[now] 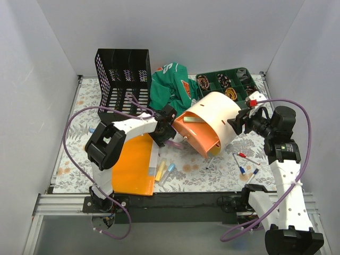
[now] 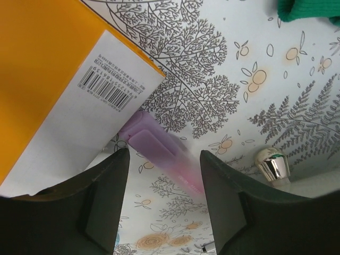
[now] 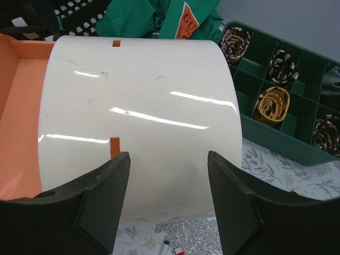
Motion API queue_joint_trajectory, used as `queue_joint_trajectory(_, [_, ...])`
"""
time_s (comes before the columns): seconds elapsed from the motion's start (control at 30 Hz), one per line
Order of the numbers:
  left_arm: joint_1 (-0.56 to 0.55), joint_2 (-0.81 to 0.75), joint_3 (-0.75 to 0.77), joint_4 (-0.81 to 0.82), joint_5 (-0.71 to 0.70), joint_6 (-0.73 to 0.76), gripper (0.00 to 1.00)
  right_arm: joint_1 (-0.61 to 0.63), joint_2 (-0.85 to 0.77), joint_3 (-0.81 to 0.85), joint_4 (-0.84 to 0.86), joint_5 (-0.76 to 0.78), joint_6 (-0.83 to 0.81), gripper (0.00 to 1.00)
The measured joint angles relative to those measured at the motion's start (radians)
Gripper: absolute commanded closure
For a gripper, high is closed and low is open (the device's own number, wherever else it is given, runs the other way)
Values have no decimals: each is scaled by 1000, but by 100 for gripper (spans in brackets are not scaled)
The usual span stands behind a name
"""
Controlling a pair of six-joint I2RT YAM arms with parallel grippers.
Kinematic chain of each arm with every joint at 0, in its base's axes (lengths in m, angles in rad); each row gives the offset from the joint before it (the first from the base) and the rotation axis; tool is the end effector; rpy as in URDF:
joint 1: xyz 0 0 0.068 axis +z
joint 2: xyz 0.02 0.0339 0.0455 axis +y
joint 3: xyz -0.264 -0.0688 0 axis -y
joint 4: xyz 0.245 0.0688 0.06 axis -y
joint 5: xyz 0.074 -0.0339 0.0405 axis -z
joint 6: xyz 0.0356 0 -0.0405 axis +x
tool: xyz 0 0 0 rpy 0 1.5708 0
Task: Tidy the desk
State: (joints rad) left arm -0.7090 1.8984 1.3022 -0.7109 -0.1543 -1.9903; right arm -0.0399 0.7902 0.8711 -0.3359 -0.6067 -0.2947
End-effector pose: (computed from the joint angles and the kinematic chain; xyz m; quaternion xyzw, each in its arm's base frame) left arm 0.2843 -0.2366 0.1701 -0.5989 0.7863 -0.1111 0.1033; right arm 0.1742 0.0134 0.3546 -0.2771 0.7258 0.1359 0.6147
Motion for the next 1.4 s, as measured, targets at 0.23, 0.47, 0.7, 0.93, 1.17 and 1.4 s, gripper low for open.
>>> queue_joint_trajectory(0.23, [7, 45, 49, -51, 7, -3, 61, 0, -20, 0, 0, 1, -1, 31])
queue_joint_trajectory(0.47, [8, 17, 3, -39, 13, -6, 80, 0, -39, 0, -1, 1, -5, 31])
queue_joint_trajectory(0.7, [8, -82, -105, -34, 12, -6, 89, 0, -39, 0, -2, 1, -8, 31])
queue_joint_trajectory(0.93, [8, -274, -134, -17, 0, -6, 91, 0, -39, 0, -2, 1, -16, 30])
queue_joint_trajectory(1.17, [10, -465, -196, -25, -35, -6, 92, 0, -39, 0, -2, 2, -19, 31])
queue_joint_trajectory(1.4, [17, -621, -189, -127, -89, -6, 94, 0, -36, 0, -2, 2, -19, 31])
